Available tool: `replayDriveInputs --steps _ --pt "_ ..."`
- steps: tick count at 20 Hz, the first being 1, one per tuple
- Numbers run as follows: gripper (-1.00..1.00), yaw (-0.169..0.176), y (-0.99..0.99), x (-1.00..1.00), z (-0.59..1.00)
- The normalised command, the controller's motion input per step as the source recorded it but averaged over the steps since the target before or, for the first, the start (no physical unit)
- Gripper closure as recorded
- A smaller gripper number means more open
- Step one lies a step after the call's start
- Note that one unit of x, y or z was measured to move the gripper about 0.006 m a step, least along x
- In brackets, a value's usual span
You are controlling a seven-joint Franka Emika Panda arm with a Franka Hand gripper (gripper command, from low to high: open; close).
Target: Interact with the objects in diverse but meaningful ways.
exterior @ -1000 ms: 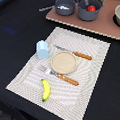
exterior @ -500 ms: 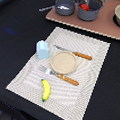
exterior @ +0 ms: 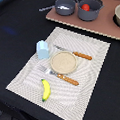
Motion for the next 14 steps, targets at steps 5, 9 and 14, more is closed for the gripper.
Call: replayDriveInputs --steps 5,9,14 --pt "-1.00 0.059 -0.57 0.32 0.09" --pt "-1.00 0.101 -0.71 0.06 0.29" --pt "-1.00 0.120 -0.62 0.01 0.08"
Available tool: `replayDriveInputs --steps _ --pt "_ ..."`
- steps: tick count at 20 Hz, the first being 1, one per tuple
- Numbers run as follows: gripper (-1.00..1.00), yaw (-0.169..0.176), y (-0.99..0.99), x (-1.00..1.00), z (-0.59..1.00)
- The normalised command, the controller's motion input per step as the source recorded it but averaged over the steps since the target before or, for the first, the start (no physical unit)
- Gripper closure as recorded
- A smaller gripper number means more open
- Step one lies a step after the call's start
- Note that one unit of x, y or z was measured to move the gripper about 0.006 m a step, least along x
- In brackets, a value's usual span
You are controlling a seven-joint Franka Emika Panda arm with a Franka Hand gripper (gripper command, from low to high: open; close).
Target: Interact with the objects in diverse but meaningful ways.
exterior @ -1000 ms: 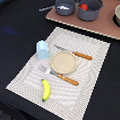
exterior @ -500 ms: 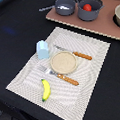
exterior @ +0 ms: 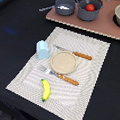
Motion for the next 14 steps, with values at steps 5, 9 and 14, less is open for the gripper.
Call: replayDriveInputs --steps 5,9,14 --pt "-1.00 0.125 -0.59 0.00 0.20" --pt "-1.00 0.072 -0.69 -0.03 0.05" --pt "-1.00 0.104 -0.60 -0.01 -0.02"
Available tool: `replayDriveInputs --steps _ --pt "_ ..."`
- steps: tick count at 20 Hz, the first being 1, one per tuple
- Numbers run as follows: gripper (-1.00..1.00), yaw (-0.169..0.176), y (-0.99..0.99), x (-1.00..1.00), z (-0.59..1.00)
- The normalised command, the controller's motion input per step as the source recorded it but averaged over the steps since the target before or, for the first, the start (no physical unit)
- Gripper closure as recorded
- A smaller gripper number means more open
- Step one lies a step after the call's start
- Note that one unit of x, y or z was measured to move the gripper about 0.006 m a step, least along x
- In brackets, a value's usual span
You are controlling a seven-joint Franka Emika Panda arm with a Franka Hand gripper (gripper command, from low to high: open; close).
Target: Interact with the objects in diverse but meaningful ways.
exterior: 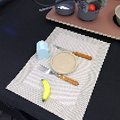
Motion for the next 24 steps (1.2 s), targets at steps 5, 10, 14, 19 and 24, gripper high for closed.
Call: replayDriveInputs --steps 5,10,14,19,24 --pt "-1.00 0.132 -0.49 -0.09 -0.06" --pt "-1.00 0.142 -0.44 -0.18 -0.11" --pt "-1.00 0.140 -0.42 -0.20 -0.07" --pt "-1.00 0.091 -0.47 -0.38 0.00" --pt "-1.00 0.075 -0.41 -0.58 -0.05"
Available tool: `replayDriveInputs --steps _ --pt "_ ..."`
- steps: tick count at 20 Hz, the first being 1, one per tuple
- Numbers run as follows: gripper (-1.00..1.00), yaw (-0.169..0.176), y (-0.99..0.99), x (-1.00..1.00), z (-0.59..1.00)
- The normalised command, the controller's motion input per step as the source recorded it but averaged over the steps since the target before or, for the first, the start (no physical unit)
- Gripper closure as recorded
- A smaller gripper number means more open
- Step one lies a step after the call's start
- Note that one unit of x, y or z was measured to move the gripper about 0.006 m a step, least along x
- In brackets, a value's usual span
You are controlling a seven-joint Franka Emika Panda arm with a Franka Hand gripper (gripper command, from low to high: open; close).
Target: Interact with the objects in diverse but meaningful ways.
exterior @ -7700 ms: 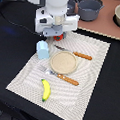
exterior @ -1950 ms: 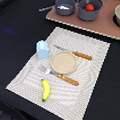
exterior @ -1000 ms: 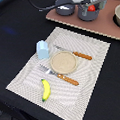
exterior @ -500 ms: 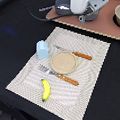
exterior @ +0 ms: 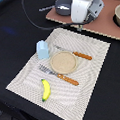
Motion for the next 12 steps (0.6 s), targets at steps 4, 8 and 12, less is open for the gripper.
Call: replayDriveInputs --steps 4,8,12 --pt "-1.00 0.056 -0.37 -0.68 -0.04" --pt "-1.00 0.050 -0.33 -0.73 0.00" --pt "-1.00 0.050 -0.34 -0.63 -0.02"
